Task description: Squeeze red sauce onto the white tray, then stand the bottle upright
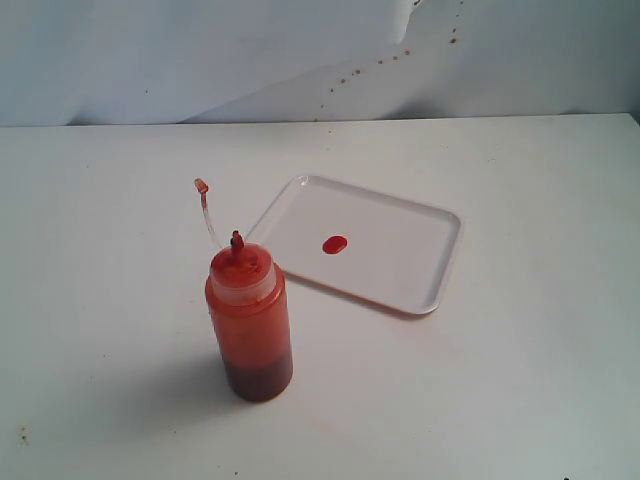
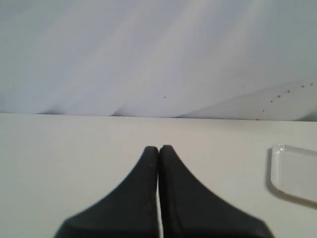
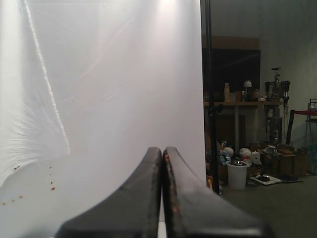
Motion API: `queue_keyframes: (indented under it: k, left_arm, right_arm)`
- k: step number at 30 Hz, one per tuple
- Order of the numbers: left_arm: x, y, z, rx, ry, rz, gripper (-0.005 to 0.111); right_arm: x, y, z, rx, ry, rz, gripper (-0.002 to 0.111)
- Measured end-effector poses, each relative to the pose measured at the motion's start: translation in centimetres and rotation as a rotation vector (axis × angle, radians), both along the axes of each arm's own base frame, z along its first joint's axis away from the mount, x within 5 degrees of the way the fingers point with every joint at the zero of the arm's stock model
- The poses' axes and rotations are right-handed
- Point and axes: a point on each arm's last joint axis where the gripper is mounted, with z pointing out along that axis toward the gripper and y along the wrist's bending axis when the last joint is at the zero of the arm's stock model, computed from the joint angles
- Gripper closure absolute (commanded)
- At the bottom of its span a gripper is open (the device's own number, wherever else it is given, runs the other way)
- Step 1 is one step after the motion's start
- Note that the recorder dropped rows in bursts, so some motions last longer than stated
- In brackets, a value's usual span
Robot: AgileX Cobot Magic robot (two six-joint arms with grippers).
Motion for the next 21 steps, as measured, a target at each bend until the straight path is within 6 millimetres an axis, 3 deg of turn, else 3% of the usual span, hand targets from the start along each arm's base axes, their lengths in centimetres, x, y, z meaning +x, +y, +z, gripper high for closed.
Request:
queue_keyframes:
  k: [8,21]
  left_arm:
    - [-0.1,0.1,-1.2,0.024,0.129,0.012,0.105]
    - [-0.2,0.2,-1.3,0.021,0.147,0.014,0.105]
  right_arm:
    - [0.0,0.0,0.0,0.000,0.000,0.000,0.108]
    - [0.0,0.0,0.0,0.000,0.000,0.000,0.108]
